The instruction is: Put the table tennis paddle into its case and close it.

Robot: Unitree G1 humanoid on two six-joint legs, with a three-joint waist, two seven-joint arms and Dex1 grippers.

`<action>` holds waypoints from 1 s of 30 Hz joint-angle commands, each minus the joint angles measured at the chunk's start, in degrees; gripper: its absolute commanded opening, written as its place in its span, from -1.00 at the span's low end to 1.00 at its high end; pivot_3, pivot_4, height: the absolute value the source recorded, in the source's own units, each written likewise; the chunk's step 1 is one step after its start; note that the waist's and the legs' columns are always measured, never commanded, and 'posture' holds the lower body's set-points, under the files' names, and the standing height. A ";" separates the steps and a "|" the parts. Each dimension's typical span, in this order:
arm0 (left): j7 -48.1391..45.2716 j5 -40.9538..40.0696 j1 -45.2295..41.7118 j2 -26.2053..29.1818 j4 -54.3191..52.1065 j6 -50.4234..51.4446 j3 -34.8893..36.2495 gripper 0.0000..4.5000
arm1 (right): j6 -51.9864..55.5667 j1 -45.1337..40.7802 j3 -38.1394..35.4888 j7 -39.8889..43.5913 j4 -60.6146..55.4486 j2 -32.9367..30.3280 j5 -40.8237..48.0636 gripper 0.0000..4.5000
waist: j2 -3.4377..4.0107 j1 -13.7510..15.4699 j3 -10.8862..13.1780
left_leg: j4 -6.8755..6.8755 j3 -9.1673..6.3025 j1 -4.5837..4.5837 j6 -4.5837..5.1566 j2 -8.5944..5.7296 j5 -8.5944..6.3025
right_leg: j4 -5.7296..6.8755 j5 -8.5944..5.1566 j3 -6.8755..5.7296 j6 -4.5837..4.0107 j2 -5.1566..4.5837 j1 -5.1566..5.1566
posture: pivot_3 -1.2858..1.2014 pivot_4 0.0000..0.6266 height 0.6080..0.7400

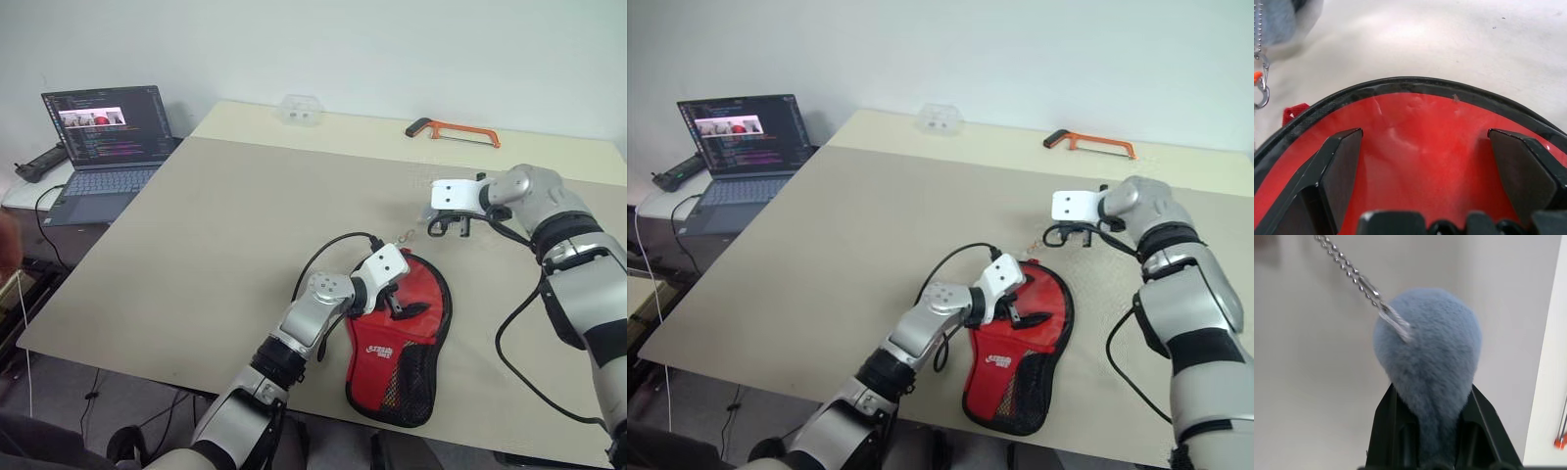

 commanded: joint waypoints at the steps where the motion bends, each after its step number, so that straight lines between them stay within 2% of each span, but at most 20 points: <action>1: -1.01 0.83 2.50 0.50 2.66 1.48 -2.57 1.00 | -0.01 0.03 -1.64 0.32 -1.37 -3.43 0.49 -0.86 | 0.00 0.01 0.00 | 0.00 0.00 0.00 0.00 0.00 0.00 | -0.01 0.00 0.00 0.00 0.00 0.00 | 0.03 -0.52 1.00; 7: -1.50 0.79 1.89 0.44 3.42 1.44 -2.93 1.00 | -1.32 2.36 -1.58 2.49 -3.03 -7.68 -0.21 -0.86 | 0.01 0.10 0.00 | -0.01 0.01 0.00 0.00 -0.02 0.00 | -0.06 0.00 0.01 0.00 -0.01 0.03 | 0.03 -0.52 1.00; 17: -2.74 1.15 1.55 0.15 4.03 1.13 -4.20 1.00 | -4.67 11.95 -2.09 10.55 -11.57 -16.05 0.66 -0.86 | 0.15 0.75 -0.06 | -0.04 -0.04 0.00 0.00 -0.06 0.00 | -0.33 0.00 0.01 0.01 -0.02 0.21 | 0.03 -0.52 1.00; 23: -3.29 1.15 1.21 -0.03 4.85 0.66 -4.96 1.00 | -1.71 21.59 -5.54 21.76 -23.18 -21.58 6.84 -0.86 | 0.15 1.62 -0.06 | -0.09 -0.21 0.55 0.05 -0.09 -0.05 | -0.58 -0.02 -0.03 0.04 -0.02 0.90 | 0.03 -0.52 1.00; 30: -3.99 1.15 0.87 0.17 5.72 0.16 -5.18 1.00 | 3.42 32.95 -8.53 28.60 -38.03 -27.81 11.42 -0.86 | 0.21 2.16 -0.09 | -0.08 -0.40 0.54 0.21 -0.13 -0.14 | -0.58 -0.03 -0.18 0.04 -0.03 1.00 | 0.03 -0.52 1.00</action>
